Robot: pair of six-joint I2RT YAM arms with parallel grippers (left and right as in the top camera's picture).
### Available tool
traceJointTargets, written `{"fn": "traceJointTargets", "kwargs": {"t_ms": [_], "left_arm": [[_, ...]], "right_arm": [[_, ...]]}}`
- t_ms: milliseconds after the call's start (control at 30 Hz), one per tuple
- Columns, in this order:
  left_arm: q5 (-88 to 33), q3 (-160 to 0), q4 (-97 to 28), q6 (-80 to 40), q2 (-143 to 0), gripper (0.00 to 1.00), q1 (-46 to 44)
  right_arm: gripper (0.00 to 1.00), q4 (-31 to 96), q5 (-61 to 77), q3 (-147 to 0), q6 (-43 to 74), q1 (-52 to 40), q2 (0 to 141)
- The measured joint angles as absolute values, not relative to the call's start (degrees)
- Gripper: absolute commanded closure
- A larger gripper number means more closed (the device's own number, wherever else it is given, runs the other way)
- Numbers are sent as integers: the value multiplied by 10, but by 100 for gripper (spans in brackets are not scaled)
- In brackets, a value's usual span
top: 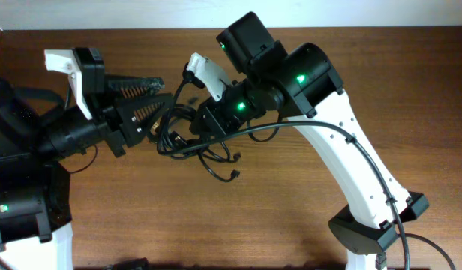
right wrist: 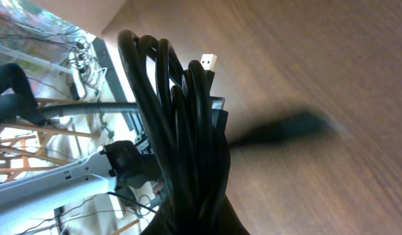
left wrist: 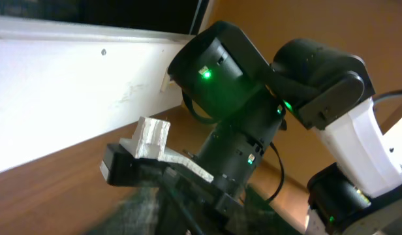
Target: Untangle cables
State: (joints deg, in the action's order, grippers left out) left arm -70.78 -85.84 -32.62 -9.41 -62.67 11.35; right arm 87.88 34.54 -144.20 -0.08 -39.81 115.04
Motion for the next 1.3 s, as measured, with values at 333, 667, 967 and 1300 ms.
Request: {"fn": "traceJointTargets", "kwargs": {"t_ms": [333,667,967,1300], "left_arm": [[-657,-858,-362,-100,-635,45,114],[-649,-860,-485,-74,-703,53,114],[-663,-860,-486,-42,-703,43,114],[-690,-861,-486,7,-703,100,114]], "right_arm": [[96,871,424,-1442,-31,-305,1121],[96,875,445,-1442,-105,-314,1098],[96,824,453,-1442,-88,-314,1098],[78,838,494,-1442,-60,-309,1098]]}}
